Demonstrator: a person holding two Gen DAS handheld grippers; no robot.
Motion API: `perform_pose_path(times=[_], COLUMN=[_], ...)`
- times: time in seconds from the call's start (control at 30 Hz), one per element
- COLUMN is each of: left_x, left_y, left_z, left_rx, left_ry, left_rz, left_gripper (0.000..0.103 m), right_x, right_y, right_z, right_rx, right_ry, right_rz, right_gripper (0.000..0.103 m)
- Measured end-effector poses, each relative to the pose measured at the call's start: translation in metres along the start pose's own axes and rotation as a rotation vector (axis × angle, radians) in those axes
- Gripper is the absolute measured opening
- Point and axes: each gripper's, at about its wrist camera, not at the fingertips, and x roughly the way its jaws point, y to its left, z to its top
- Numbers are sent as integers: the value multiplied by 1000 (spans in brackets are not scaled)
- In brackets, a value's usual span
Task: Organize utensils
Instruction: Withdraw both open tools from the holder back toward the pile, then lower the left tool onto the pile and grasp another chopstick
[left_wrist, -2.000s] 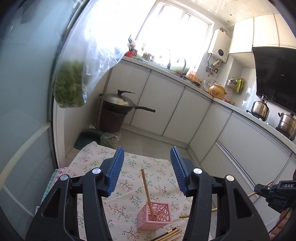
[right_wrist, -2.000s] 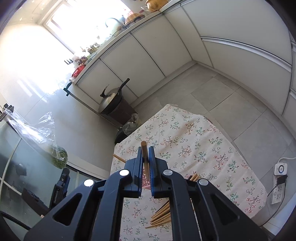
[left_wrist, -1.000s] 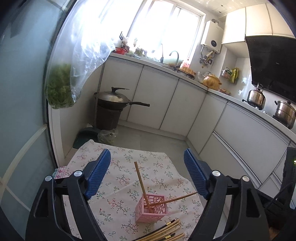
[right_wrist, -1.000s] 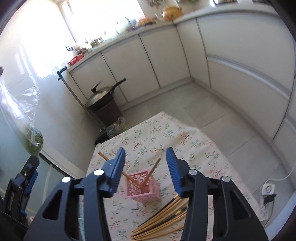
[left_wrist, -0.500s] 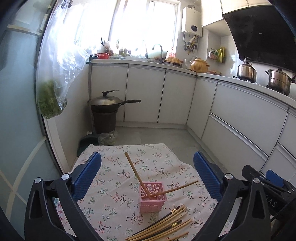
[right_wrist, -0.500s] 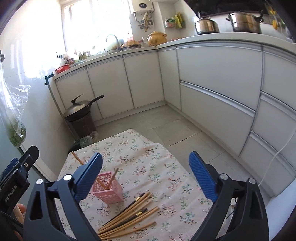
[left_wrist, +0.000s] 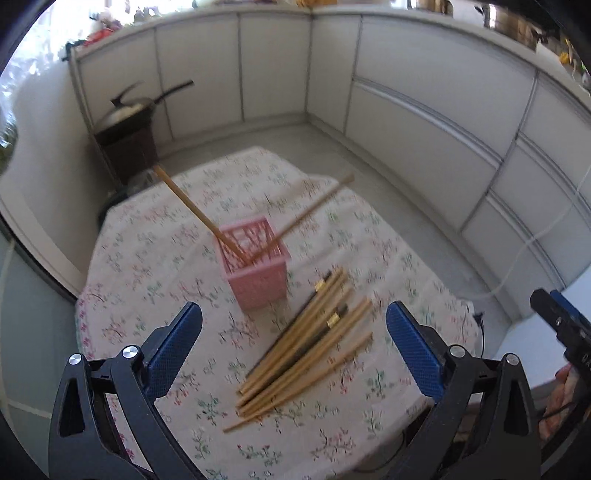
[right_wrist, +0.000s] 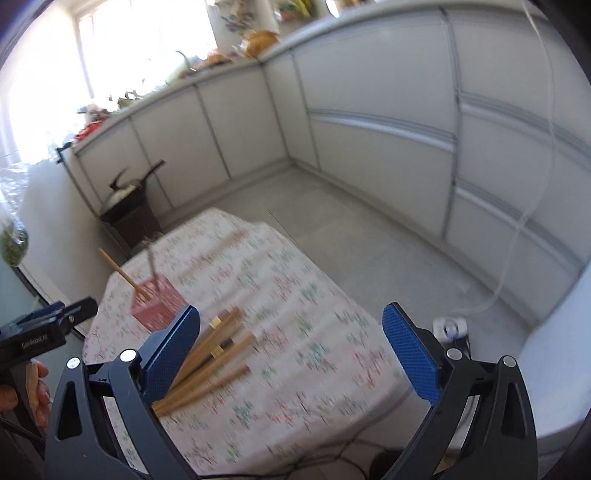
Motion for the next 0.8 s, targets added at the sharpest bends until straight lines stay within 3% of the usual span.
perform_pose_path(times=[0.07,0.23,0.4,0.63,0.7,0.77,0.8], left_x=[30,80,112,136,148,163,172], left_y=[-12,-50,-90,-124,-135,-140,-140], left_z=[-15,-47,-59,-19,-5,1,4], left_rx=[50,222,405,489,532,541,540], left_ry=[102,239,306,325,343,391,421], left_rz=[-32,-69,-84,-94,-47,7,39], left_gripper=[96,96,96,94,90,69,65], right_x=[8,-2,11,21,24,27,29], right_y=[-18,-38,-59,-91,-97,-100,-101], right_z=[2,6,5,5,6,6,6], right_rx=[65,165,249,406,437,464,471], right_ry=[75,51,144,198,215,237,248], right_rz=[26,70,117,151,165,190,201], right_gripper=[96,96,96,96,96,96,96])
